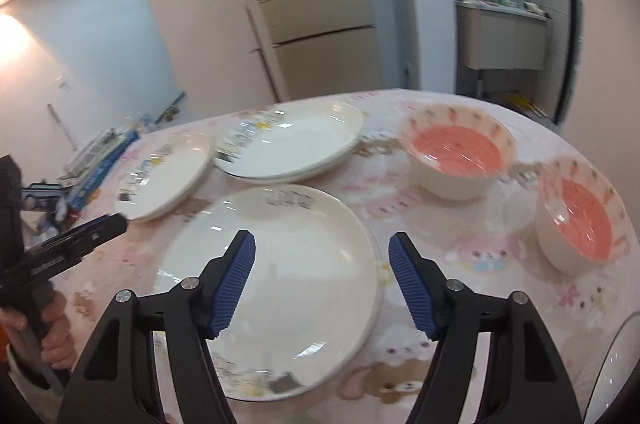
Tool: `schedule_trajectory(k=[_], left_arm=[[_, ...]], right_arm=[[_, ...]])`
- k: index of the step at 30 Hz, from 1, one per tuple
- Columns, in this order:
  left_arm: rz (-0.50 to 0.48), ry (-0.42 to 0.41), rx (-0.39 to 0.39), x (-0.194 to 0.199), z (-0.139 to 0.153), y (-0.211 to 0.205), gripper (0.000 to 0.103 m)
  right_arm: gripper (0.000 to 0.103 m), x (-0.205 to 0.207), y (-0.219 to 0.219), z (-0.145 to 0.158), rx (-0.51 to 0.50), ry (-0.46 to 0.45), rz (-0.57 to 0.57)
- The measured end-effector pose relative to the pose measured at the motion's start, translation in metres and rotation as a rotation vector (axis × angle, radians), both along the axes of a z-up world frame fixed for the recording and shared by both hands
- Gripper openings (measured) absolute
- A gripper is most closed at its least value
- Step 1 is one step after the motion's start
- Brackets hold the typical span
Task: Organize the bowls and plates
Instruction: 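Reach down and close the left tool on one plate rim while the right tool grasps another plate rim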
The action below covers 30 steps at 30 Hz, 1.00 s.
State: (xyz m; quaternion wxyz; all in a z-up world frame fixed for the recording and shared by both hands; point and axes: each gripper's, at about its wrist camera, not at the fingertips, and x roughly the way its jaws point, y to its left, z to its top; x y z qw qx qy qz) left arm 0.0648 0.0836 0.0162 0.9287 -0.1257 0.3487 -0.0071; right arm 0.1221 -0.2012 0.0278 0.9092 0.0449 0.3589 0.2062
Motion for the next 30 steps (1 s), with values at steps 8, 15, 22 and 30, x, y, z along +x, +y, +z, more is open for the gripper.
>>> schedule_trajectory(k=[8,15,22,30], left_arm=[[0.271,-0.050,0.052,0.018,0.018,0.083,0.055],[0.313,0.024,-0.011,0.057,-0.011,0.139,0.053],[0.285,0.061,-0.106,0.065,-0.045,0.149,0.042],[0.276,0.088,-0.131,0.075,-0.065,0.151,0.037]], right_arm=[[0.061,0.055,0.097,0.007,0.053,0.092,0.140],[0.055,0.097,0.161,-0.015,0.089,0.180,0.139],[0.047,0.113,0.184,-0.044,0.111,0.275,0.114],[0.030,0.121,0.198,-0.067,0.042,0.281,0.090]])
